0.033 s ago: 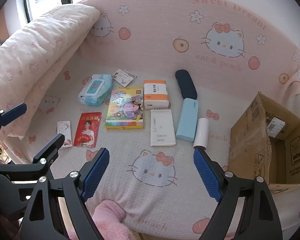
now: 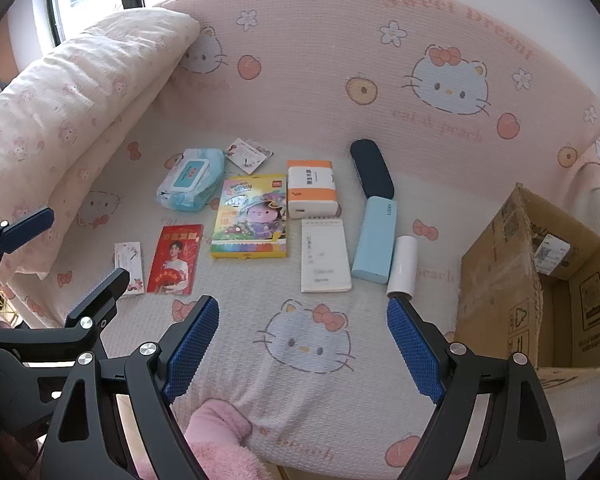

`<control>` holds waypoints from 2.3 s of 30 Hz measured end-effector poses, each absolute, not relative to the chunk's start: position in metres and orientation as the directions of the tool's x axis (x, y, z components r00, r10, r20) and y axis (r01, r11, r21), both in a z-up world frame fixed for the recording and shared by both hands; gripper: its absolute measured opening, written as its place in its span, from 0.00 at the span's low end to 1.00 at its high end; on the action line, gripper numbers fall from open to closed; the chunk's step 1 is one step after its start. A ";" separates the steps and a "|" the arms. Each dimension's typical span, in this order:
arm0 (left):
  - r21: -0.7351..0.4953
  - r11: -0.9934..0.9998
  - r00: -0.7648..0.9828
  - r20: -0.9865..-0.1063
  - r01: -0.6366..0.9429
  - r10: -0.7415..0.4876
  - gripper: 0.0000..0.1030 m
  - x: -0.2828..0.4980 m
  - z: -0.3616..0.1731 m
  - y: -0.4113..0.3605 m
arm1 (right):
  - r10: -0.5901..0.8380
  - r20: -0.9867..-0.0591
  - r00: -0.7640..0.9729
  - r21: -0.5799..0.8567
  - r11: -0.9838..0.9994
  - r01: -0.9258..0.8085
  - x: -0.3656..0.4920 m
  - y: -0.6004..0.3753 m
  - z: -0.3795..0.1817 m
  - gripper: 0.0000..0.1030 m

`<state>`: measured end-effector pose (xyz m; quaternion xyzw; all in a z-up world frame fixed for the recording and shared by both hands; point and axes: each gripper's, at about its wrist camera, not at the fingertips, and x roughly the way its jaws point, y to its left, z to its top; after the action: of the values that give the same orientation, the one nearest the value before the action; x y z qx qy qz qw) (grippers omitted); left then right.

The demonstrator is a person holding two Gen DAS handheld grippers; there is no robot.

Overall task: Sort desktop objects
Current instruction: 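Move the right tool toward the yellow COLORUN oil pastel box, then lower the right gripper over the pastel box and close on its edge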

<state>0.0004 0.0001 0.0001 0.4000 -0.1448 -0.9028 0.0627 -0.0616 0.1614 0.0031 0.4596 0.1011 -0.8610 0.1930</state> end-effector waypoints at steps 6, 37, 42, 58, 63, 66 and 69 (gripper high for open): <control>0.366 -0.930 -0.691 -0.666 0.025 -0.281 0.89 0.003 -0.004 0.008 | -0.245 -0.828 -0.504 0.009 -0.905 0.426 -0.057 0.160 -0.001 0.83; 0.166 -0.983 -0.617 -0.767 0.077 -0.178 0.88 -0.078 -0.076 -0.065 | -0.275 -0.873 -0.402 0.090 -0.902 0.422 -0.132 0.122 -0.055 0.83; 0.072 -0.991 -0.576 -0.808 0.115 -0.125 0.88 -0.098 -0.102 -0.081 | -0.271 -0.891 -0.364 0.103 -0.902 0.420 -0.152 0.107 -0.082 0.83; -0.079 -0.981 -0.473 -0.881 0.179 -0.015 0.76 -0.154 -0.170 -0.111 | -0.312 -0.905 -0.291 0.211 -0.920 0.330 -0.209 0.085 -0.154 0.83; -0.153 -0.968 -0.454 -0.890 0.197 0.048 0.58 -0.163 -0.189 -0.118 | -0.352 -0.879 -0.321 0.264 -0.921 0.287 -0.219 0.084 -0.168 0.76; -0.191 -0.960 -0.425 -0.901 0.204 0.089 0.45 -0.165 -0.201 -0.120 | -0.343 -0.890 -0.301 0.263 -0.925 0.274 -0.222 0.079 -0.181 0.14; -0.228 -0.951 -0.417 -0.900 0.209 0.124 0.35 -0.165 -0.208 -0.120 | -0.357 -0.892 -0.277 0.287 -0.921 0.264 -0.226 0.076 -0.195 0.13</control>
<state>-0.1652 -0.1201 -0.2082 0.5392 0.1545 -0.8275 0.0258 -0.2257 0.0760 -0.1952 0.5690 -0.0411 -0.7980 0.1945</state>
